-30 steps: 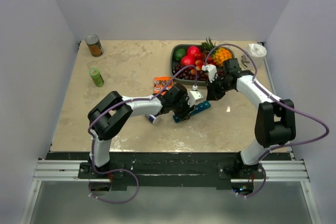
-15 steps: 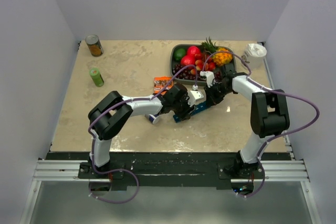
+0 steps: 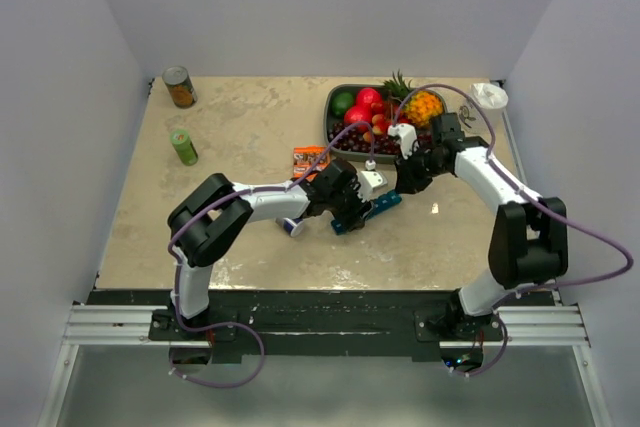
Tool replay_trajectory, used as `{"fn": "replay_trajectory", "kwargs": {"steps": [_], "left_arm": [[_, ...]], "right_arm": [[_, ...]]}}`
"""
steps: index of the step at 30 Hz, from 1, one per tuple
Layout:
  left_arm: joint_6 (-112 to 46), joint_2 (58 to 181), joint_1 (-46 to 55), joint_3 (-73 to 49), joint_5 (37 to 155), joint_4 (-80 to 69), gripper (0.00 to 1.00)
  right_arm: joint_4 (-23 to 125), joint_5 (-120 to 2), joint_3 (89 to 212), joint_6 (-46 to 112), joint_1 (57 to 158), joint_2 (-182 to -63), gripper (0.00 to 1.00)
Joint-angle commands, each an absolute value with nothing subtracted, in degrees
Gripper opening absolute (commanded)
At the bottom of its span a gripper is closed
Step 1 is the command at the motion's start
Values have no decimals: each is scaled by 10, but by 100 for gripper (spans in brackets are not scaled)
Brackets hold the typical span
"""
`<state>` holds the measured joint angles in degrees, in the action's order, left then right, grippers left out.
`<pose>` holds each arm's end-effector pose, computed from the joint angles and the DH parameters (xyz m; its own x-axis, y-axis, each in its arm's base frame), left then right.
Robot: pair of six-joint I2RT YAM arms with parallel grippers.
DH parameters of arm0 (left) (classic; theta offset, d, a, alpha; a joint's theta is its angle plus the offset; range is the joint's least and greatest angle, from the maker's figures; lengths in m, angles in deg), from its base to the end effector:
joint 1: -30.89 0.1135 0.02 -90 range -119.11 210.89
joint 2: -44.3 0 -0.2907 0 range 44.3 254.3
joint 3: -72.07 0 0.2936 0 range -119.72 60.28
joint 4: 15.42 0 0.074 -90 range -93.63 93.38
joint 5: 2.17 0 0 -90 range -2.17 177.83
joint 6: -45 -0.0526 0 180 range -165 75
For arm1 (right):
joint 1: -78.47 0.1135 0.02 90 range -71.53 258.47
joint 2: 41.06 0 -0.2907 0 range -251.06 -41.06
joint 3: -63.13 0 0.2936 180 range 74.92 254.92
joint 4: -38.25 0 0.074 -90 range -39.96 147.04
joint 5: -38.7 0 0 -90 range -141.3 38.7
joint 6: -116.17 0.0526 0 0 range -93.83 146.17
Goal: Sort the pills into containers
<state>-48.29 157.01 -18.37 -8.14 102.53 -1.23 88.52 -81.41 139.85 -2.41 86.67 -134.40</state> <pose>0.2937 -0.3614 0.1330 -0.4255 0.5791 -0.6954 0.8723 0.4669 -0.1450 0.3577 0.0782 0.2098 -0.6472 -0.5114 -0.5654 -0.7150 0.6645 0.2174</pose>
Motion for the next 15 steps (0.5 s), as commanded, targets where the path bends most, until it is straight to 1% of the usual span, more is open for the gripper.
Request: {"fn": "replay_trajectory", "kwargs": {"steps": [1,2,4,5,7,8,11,12,13,14,15], "left_arm": [[-453,1557,-179,-80,1002,-3,68],[-454,1551,-179,-80,1001,-3,76],[-436,1535,-179,-79,999,-6,81],[-433,1529,-179,-80,998,-5,85],[-432,1510,-178,-84,999,2,86],[-431,1502,-178,-85,1000,5,87],[-426,1448,-178,-78,989,11,89],[-424,1428,-178,-64,973,7,89],[-423,1381,-177,-57,965,3,89],[-419,1355,-171,-48,959,-2,91],[-415,1327,-166,-24,952,-17,93]], "right_arm": [[892,-843,1416,-34,865,-1271,22],[892,-843,1414,-34,864,-1264,26],[895,-843,1403,-39,863,-1240,29],[896,-840,1401,-40,862,-1232,33],[902,-840,1395,-43,856,-1207,38],[905,-837,1394,-43,853,-1197,45],[916,-835,1400,-48,836,-1154,57],[918,-824,1407,-49,828,-1139,68],[920,-815,1410,-51,826,-1125,74],[915,-806,1413,-49,823,-1091,83],[907,-787,1413,-42,817,-1074,96]]}}
